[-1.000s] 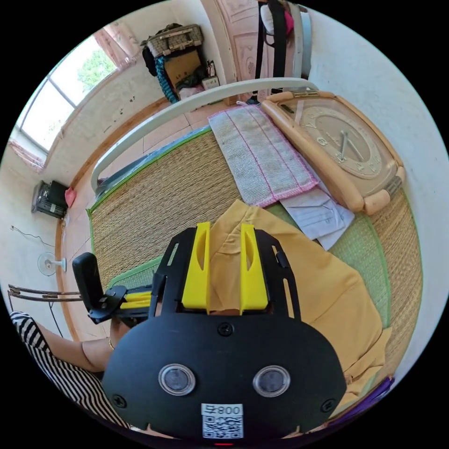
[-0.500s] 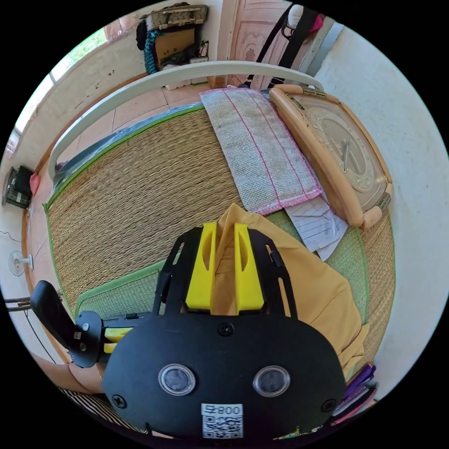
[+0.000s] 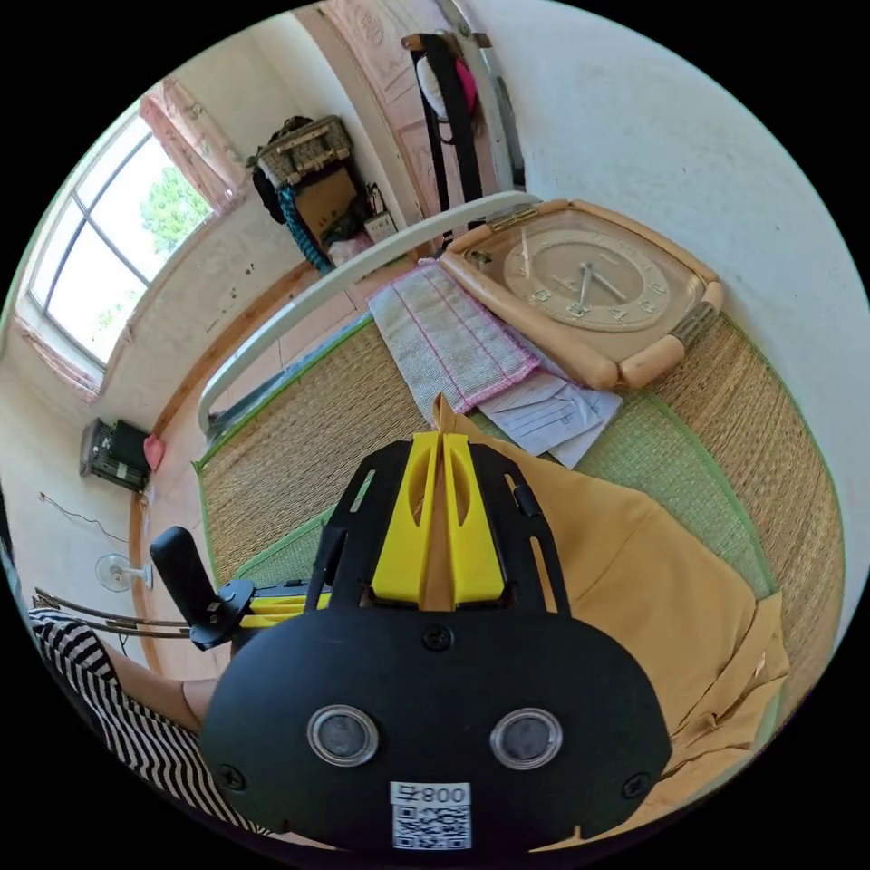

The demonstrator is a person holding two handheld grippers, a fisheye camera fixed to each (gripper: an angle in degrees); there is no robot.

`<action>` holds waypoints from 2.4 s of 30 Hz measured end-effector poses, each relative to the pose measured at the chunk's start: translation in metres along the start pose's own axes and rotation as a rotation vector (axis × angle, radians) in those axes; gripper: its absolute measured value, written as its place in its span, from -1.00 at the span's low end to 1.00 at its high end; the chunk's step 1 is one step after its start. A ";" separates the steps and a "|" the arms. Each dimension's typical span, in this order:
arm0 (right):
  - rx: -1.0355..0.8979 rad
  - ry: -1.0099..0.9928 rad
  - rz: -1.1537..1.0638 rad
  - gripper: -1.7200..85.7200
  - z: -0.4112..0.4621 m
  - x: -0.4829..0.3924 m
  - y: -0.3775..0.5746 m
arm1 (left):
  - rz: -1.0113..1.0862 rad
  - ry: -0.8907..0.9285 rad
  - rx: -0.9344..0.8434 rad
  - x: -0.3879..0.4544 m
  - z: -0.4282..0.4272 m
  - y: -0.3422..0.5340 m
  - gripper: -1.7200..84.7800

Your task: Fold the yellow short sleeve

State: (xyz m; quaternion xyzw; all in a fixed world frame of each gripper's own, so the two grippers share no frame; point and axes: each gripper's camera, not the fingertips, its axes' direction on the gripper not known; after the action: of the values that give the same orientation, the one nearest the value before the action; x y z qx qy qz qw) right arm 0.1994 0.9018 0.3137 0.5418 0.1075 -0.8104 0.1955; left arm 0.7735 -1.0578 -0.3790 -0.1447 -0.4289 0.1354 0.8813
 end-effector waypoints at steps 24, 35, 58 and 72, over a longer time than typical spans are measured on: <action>0.244 -0.175 0.492 -0.95 -0.096 0.294 0.388 | 0.460 0.141 -0.386 0.233 0.220 0.017 -0.95; 0.177 -0.235 0.574 -0.95 -0.041 0.354 0.442 | 0.425 0.119 -0.551 0.250 0.302 0.016 -0.95; 0.160 -0.048 0.470 -0.96 -0.017 0.305 0.403 | 0.251 0.046 -0.435 0.209 0.310 -0.042 -0.94; -0.039 0.161 0.162 -0.96 0.127 0.231 0.181 | 0.191 -0.085 -0.543 0.173 0.324 -0.055 -0.95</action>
State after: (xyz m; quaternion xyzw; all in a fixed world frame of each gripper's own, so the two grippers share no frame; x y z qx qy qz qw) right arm 0.0943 0.6434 0.1570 0.6080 0.0946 -0.7437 0.2615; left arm 0.6251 -1.0010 -0.0433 -0.4093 -0.4704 0.1042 0.7748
